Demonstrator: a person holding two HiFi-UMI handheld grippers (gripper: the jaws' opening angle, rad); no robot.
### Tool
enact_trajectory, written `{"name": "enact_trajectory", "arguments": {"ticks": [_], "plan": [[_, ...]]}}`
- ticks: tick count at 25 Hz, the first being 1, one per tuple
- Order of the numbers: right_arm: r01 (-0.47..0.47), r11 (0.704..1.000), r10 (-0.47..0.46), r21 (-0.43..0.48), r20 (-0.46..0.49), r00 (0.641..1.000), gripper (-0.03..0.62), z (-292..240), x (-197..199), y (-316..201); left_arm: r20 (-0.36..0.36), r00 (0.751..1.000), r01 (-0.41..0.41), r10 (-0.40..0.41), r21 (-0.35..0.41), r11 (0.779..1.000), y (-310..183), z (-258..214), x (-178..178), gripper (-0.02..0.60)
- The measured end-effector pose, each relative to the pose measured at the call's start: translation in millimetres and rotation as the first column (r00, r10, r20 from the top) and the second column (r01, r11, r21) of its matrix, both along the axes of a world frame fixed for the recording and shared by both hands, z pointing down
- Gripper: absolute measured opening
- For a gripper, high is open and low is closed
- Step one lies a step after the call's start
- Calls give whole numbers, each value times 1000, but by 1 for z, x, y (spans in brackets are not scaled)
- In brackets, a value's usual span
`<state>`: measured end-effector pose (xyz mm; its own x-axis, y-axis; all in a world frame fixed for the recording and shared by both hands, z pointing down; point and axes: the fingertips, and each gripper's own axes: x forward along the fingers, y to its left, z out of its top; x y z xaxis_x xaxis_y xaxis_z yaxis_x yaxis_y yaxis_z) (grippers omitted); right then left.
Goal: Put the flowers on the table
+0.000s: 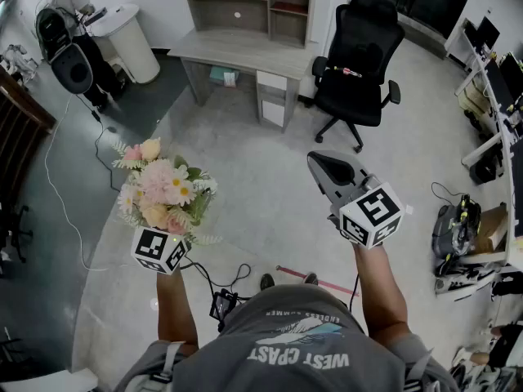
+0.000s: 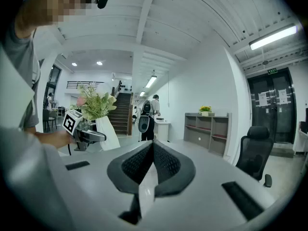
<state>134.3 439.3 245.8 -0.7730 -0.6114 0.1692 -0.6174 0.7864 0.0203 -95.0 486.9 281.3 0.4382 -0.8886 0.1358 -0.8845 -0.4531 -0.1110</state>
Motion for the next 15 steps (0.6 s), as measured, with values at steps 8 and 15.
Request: {"name": "enact_trajectory", "arguments": {"ticks": [8, 15], "plan": [[-11, 1000, 11, -4, -3, 1000, 26, 3, -5, 4, -7, 1000, -15, 15, -5, 1000, 2, 6, -3, 356], [-26, 1000, 26, 3, -5, 1000, 26, 4, -16, 4, -8, 1000, -28, 28, 2, 1000, 0, 7, -15, 356]]}}
